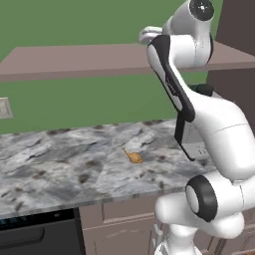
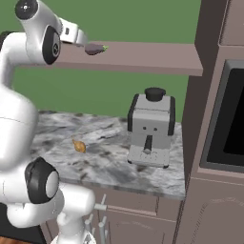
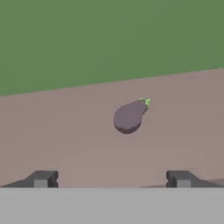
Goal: Pick the onion, eggplant from the counter and place them in the cabinet.
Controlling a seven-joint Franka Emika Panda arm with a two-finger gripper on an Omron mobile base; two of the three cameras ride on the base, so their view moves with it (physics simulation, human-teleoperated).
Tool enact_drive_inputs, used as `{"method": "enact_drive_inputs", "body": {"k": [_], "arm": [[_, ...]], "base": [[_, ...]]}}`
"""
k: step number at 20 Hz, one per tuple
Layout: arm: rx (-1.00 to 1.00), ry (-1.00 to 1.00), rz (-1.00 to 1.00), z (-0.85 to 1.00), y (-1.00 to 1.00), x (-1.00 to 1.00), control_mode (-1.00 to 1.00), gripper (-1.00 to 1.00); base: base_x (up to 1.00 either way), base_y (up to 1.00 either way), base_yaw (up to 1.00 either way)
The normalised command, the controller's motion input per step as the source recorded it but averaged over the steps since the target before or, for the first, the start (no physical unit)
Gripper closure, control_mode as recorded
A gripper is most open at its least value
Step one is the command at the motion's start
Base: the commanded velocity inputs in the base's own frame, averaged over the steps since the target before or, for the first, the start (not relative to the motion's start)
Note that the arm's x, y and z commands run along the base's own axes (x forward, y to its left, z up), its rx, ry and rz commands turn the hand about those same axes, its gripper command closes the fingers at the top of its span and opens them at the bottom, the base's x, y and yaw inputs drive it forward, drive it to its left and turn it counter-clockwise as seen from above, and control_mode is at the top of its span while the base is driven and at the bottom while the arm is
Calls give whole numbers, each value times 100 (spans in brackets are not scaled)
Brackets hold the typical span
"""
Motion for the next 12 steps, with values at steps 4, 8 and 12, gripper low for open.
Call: {"method": "enact_drive_inputs", "body": {"k": [4, 8, 12], "arm": [[0, 20, 3, -63, 18, -100, -100, -100], [0, 18, 4, -84, 0, -100, -100, -100], [-1, 15, 10, -100, -7, -100, -100, -100]], "base": [[0, 0, 0], [0, 0, 0], [0, 0, 0]]}}
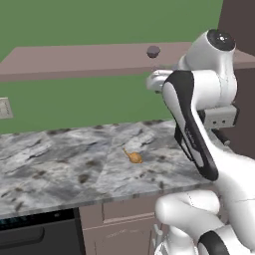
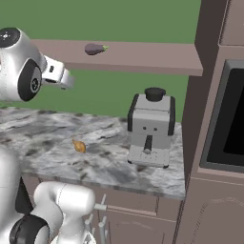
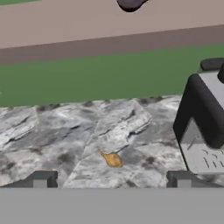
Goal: Pick the onion, eggplant from the counter and place them in the cabinet.
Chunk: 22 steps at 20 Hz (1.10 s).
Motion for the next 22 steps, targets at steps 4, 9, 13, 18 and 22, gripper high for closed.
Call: {"method": "enact_drive_inputs", "body": {"k": [4, 9, 13, 18, 22], "arm": [[0, 20, 16, -100, -1, -79, -100, -100], [-1, 19, 16, -100, 0, -5, -100, -100], [-7, 7, 17, -100, 0, 42, -100, -100], [-5, 3, 16, -85, 0, 83, -100, -100], [-1, 0, 16, -78, 0, 83, -100, -100]], "base": [[0, 0, 0], [0, 0, 0], [0, 0, 0], [0, 0, 0], [0, 0, 0]]}}
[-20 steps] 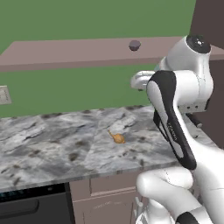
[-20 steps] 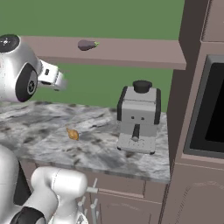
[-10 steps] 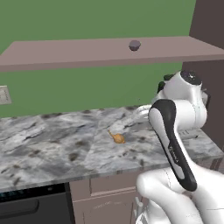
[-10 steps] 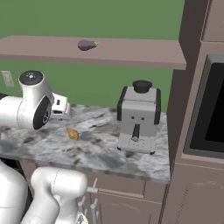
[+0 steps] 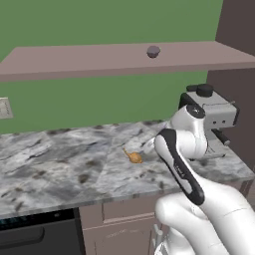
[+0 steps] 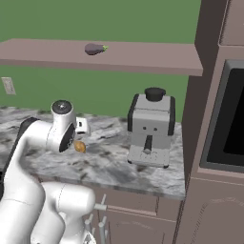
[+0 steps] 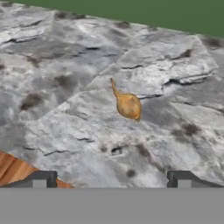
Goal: Pick the onion, eggplant from the counter and place them in the cabinet.
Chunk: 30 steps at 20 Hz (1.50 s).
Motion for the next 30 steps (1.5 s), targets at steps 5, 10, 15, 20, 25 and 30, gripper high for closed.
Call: {"method": "enact_drive_inputs", "body": {"k": [5, 10, 15, 20, 25, 30], "arm": [[0, 0, 11, -40, 0, 73, -100, -100], [0, 8, 2, -15, 14, 68, -100, -100], [0, 19, 0, -21, 35, 70, -100, -100], [0, 17, 0, -46, 22, 62, -100, -100], [0, 6, 0, -49, 1, 48, -100, -100], [-1, 4, 0, -71, 0, 19, -100, -100]], "base": [[0, 0, 0], [0, 0, 0], [0, 0, 0], [0, 0, 0], [0, 0, 0], [0, 0, 0]]}}
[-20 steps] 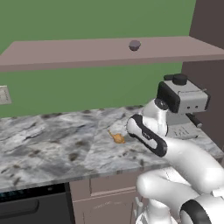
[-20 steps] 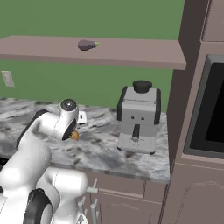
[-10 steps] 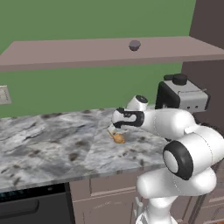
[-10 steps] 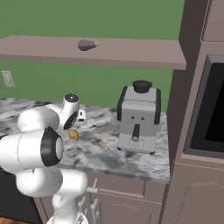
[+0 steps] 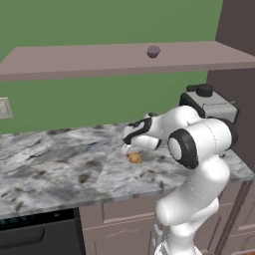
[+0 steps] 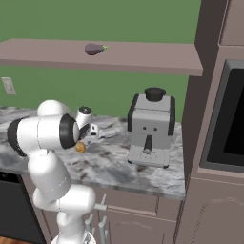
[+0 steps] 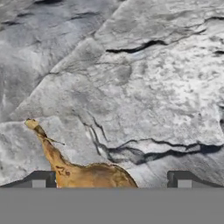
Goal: Pick the onion, eggplant from the counter and place them in the cabinet.
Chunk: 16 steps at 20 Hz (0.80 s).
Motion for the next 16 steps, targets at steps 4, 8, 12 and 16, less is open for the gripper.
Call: {"method": "enact_drive_inputs", "body": {"k": [4, 8, 12, 16], "arm": [[-4, 1, 3, -87, 0, -56, -100, -100], [-3, 0, 1, -67, 0, -54, -100, -100], [0, 0, 0, -54, 0, -93, -100, 100], [0, -5, 0, -38, 0, -83, -100, 100]], "base": [[0, 0, 0], [0, 0, 0], [0, 0, 0], [0, 0, 0]]}}
